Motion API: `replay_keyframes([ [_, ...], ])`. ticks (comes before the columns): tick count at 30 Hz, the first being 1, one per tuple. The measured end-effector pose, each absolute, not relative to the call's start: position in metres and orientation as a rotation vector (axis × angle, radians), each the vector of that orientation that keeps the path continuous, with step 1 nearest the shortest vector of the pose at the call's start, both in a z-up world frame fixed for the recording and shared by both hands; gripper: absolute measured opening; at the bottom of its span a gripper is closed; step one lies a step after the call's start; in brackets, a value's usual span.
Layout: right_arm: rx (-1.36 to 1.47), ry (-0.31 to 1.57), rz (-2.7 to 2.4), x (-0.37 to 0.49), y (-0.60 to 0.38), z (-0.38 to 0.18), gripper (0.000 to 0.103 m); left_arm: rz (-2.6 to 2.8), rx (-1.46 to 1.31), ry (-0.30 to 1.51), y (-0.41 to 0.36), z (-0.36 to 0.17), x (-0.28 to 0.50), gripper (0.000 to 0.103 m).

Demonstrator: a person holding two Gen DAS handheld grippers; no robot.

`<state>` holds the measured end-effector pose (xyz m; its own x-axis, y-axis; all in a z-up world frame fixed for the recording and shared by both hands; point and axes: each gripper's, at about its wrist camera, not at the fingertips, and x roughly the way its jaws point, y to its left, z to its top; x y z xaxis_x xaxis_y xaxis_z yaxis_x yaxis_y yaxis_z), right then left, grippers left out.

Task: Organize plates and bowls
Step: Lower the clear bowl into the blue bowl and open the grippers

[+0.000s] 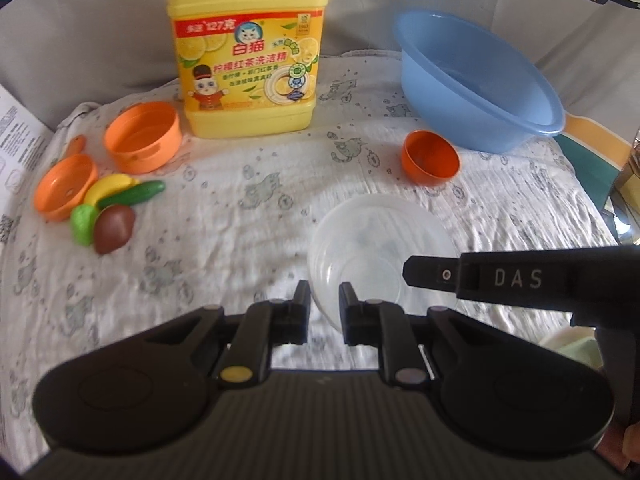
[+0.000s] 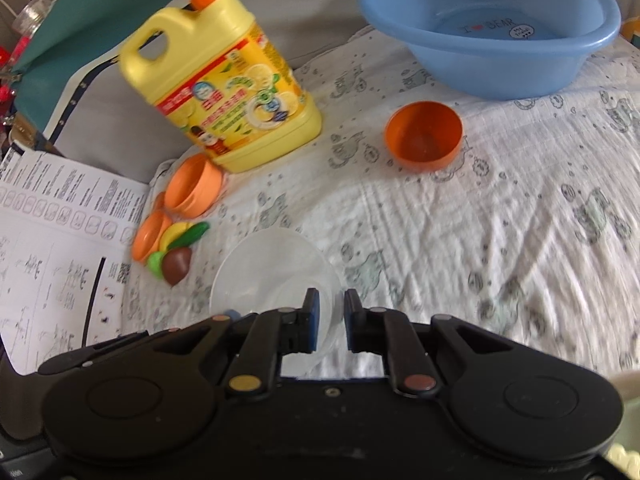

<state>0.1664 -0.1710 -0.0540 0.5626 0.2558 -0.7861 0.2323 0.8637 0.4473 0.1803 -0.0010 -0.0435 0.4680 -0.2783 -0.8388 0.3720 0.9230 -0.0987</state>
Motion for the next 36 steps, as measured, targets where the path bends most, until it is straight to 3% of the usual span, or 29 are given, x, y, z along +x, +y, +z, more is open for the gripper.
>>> replay_keyframes([
  [17, 0.500, 0.965, 0.077, 0.082, -0.140, -0.013, 0.013, -0.400, 0.068, 0.962, 0.032, -0.001, 0.090, 0.014],
  [36, 0.487, 1.035, 0.126, 0.023, -0.122, -0.024, 0.013, -0.387, 0.029, 1.030, 0.056, -0.022, 0.027, 0.017],
])
